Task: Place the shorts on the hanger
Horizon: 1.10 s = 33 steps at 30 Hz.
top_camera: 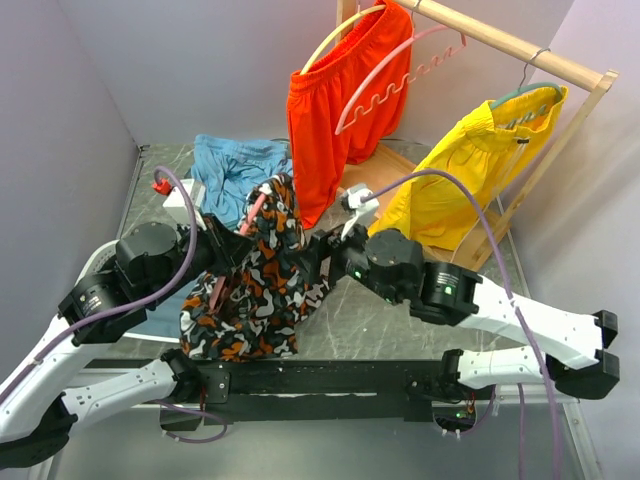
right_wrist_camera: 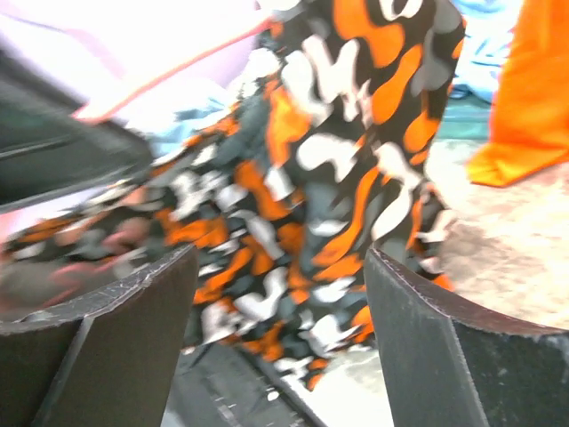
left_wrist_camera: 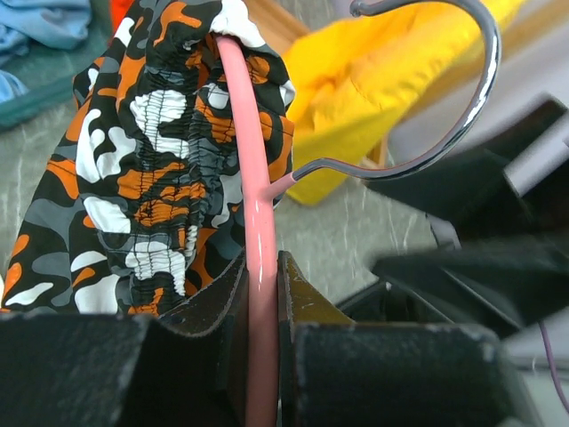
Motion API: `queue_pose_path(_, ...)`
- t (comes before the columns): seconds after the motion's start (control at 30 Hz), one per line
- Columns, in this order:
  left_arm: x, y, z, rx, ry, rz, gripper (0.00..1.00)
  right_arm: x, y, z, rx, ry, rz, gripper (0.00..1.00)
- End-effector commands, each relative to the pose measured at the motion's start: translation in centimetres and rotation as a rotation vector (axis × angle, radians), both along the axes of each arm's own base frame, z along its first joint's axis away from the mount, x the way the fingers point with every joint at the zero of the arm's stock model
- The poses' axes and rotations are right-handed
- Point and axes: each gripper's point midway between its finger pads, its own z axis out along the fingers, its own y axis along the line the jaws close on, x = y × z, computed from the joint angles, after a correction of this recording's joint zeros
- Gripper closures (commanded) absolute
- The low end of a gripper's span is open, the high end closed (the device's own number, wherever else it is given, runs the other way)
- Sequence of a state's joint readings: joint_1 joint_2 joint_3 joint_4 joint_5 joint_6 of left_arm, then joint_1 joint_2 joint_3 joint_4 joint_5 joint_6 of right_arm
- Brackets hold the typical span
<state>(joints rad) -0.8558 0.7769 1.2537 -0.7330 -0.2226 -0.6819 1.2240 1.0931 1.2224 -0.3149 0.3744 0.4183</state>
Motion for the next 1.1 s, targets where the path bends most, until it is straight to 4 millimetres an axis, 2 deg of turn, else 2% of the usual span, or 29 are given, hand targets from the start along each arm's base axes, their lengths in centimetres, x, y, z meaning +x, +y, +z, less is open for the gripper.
queue_pose_path(0.0,-1.7,-0.4,3.5,-0.046,-0.066,-0.105,0.99,2.1,1.3,-2.2,-0.108,-0.042,-0.023,0.17)
queue_pose_path(0.07,-2.0,-0.5,3.8,-0.038,-0.071,-0.124,0.99,3.1,1.4,-2.5,-0.132,-0.048,-0.063,0.16)
queue_pose_path(0.1,-2.1,-0.5,4.0,-0.037,-0.072,-0.129,0.99,3.7,1.5,-3.4,-0.163,-0.038,-0.083,0.16)
queue_pose_path(0.2,-2.5,-0.8,4.4,-0.033,-0.075,-0.157,0.99,5.2,1.6,-3.3,-0.154,-0.036,-0.096,0.2)
queue_pose_path(0.27,-2.7,-0.8,4.6,-0.029,-0.076,-0.17,0.99,6.1,1.2,-2.8,-0.151,-0.04,-0.127,0.4)
queue_pose_path(0.3,-2.6,-0.7,5.0,-0.027,-0.082,-0.167,0.99,6.9,0.2,-1.5,-0.148,-0.048,-0.167,0.52)
queue_pose_path(0.33,-2.6,-0.5,4.6,-0.008,-0.072,-0.162,0.99,7.5,-0.7,-0.6,-0.145,-0.06,-0.215,0.77)
queue_pose_path(0.37,-2.6,-0.4,4.5,0.003,-0.071,-0.161,0.99,8.5,-2.4,0.4,-0.144,-0.075,-0.289,0.87)
queue_pose_path(0.4,-2.7,-0.3,4.6,0.009,-0.07,-0.164,0.99,8.8,-4.0,2.5,-0.111,-0.088,-0.332,0.95)
queue_pose_path(0.43,-2.8,-0.2,4.3,0.023,-0.064,-0.165,0.99,10.1,-6.0,3.6,-0.093,-0.095,-0.392,1.0)
queue_pose_path(0.5,-3.1,-0.5,4.3,0.026,-0.059,-0.19,0.99,10.6,-8.5,6.2,-0.04,-0.119,-0.442,1.0)
queue_pose_path(0.53,-3.3,-0.5,4.4,0.024,-0.059,-0.198,0.99,11.6,-9.8,6.6,-0.037,-0.121,-0.476,1.0)
queue_pose_path(0.6,-3.7,-0.9,4.5,0.021,-0.062,-0.232,0.99,12.0,-9.7,7.2,-0.042,-0.12,-0.454,1.0)
queue_pose_path(0.67,-4.1,-1.2,4.5,0.02,-0.054,-0.266,0.99,12.9,-10.1,6.9,-0.067,-0.121,-0.473,1.0)
queue_pose_path(0.77,-5.1,-1.6,5.3,0.002,-0.068,-0.324,0.99,15.2,-9.4,5.0,-0.123,-0.074,-0.465,1.0)
queue_pose_path(0.83,-5.3,-1.5,5.8,0.01,-0.071,-0.329,0.99,15.2,-8.2,4.0,-0.164,-0.049,-0.405,0.9)
queue_pose_path(0.87,-5.2,-1.3,6.0,0.014,-0.075,-0.324,0.99,14.9,-7.6,4.0,-0.156,-0.053,-0.37,0.81)
queue_pose_path(0.9,-5.2,-1.2,6.5,0.012,-0.085,-0.32,0.99,14.6,-7.4,4.1,-0.145,-0.058,-0.351,0.61)
queue_pose_path(0.97,-5.2,-1.1,7.1,-0.001,-0.105,-0.32,0.99,14.0,-7.4,4.2,-0.143,-0.051,-0.335,0.52)
queue_pose_path(1.03,-4.9,-1.1,7.5,-0.007,-0.102,-0.3,0.99,12.5,-7.2,4.2,-0.136,-0.043,-0.305,0.4)
queue_pose_path(1.07,-4.6,-1.1,7.6,-0.007,-0.106,-0.285,0.99,11.3,-7.9,5.3,-0.105,-0.063,-0.312,0.36)
